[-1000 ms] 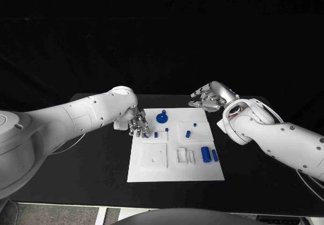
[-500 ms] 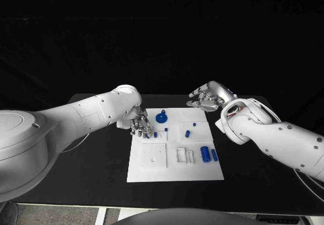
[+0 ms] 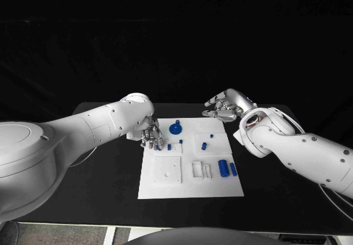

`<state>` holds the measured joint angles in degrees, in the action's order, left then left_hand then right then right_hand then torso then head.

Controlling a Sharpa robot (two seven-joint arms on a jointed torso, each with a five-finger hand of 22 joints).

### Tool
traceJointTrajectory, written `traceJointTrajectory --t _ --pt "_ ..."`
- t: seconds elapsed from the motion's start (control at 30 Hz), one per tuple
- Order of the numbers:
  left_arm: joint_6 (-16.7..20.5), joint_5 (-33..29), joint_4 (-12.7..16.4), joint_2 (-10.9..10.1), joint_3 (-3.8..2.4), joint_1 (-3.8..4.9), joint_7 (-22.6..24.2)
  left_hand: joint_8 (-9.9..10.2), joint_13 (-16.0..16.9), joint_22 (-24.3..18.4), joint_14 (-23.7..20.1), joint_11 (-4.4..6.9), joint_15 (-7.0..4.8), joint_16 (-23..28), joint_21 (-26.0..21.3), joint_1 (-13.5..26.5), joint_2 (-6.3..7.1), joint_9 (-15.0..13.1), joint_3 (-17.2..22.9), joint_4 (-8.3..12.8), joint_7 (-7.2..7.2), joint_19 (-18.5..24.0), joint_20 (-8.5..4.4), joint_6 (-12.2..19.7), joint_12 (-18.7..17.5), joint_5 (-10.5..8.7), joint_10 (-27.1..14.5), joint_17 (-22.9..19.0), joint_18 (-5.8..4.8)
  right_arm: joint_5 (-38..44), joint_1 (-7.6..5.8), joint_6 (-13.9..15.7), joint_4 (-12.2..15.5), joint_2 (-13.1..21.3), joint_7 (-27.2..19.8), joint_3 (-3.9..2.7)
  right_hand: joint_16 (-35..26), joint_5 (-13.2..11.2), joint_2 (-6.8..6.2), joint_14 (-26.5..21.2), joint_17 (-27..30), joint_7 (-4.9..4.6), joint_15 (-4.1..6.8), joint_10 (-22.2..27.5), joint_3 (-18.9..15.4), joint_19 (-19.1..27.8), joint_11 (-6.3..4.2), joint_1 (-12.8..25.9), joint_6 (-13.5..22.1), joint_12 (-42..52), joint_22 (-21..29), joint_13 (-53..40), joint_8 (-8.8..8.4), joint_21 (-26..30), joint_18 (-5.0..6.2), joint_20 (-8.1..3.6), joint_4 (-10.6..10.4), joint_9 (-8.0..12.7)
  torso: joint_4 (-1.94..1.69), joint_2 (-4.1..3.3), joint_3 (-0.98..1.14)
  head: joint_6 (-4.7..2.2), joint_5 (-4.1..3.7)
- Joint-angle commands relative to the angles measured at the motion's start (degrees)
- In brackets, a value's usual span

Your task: Assemble the parts on the task board

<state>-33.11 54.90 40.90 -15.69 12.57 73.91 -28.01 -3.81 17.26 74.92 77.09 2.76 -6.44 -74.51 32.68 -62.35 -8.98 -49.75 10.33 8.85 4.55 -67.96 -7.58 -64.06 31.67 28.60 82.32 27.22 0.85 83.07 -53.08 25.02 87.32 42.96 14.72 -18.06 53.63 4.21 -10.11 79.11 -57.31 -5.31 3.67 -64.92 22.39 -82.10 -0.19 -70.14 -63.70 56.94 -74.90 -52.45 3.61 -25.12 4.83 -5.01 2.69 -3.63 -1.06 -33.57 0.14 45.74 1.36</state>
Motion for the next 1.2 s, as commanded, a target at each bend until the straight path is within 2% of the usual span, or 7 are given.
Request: traceJointTrajectory --t 0.03,0.53,1.2 --pt "1.59 0.86 -0.22 0.28 -0.03 -0.06 -0.37 -0.13 0.06 1.14 0.33 0.16 -0.24 -0.27 0.26 -0.63 0.03 -0.11 7.74 7.34 -3.72 0.32 -0.11 -3.95 0.25 0.48 0.35 0.01 0.65 0.66 0.0 -0.66 0.11 -0.09 0.0 -0.03 0.09 0.14 0.32 -0.44 0.09 0.0 -0.04 0.33 0.2 0.06 0.08 0.01 -0.05 0.15 -2.42 0.06 -0.05 -0.06 0.84 0.37 -0.14 0.02 -0.08 0.06 -0.06 0.14 0.02" --pt "4.38 0.61 -0.23 0.48 -0.06 -0.6 -0.72 -0.08 0.05 1.13 0.54 0.17 -0.32 -0.2 0.31 -0.5 -0.04 -0.23 7.83 7.32 -3.72 0.18 -0.19 -3.87 0.19 0.35 0.51 0.14 0.64 0.77 0.0 -0.68 0.19 -0.17 0.07 -0.03 0.09 0.14 0.32 -0.44 0.09 0.0 -0.04 0.33 0.2 0.06 0.08 0.01 -0.05 0.15 -2.42 0.06 -0.05 -0.06 0.84 0.37 -0.14 0.02 -0.09 0.11 -0.01 0.44 -0.01" --pt "3.26 0.28 1.54 0.25 -0.08 -0.66 -1.0 -0.07 0.02 1.14 0.57 0.16 -0.32 -0.13 0.33 -0.58 -0.01 -0.13 7.86 7.34 -3.7 0.19 -0.19 -3.87 0.06 0.31 0.54 0.26 0.63 0.81 0.0 -0.72 0.1 -0.22 0.08 -0.03 0.06 0.11 0.35 -0.47 0.11 -0.01 -0.04 0.35 0.3 0.09 0.09 -0.04 -0.05 0.16 -2.41 0.06 -0.05 0.01 0.84 0.38 -0.11 0.02 -0.11 0.13 0.01 0.41 -0.1"
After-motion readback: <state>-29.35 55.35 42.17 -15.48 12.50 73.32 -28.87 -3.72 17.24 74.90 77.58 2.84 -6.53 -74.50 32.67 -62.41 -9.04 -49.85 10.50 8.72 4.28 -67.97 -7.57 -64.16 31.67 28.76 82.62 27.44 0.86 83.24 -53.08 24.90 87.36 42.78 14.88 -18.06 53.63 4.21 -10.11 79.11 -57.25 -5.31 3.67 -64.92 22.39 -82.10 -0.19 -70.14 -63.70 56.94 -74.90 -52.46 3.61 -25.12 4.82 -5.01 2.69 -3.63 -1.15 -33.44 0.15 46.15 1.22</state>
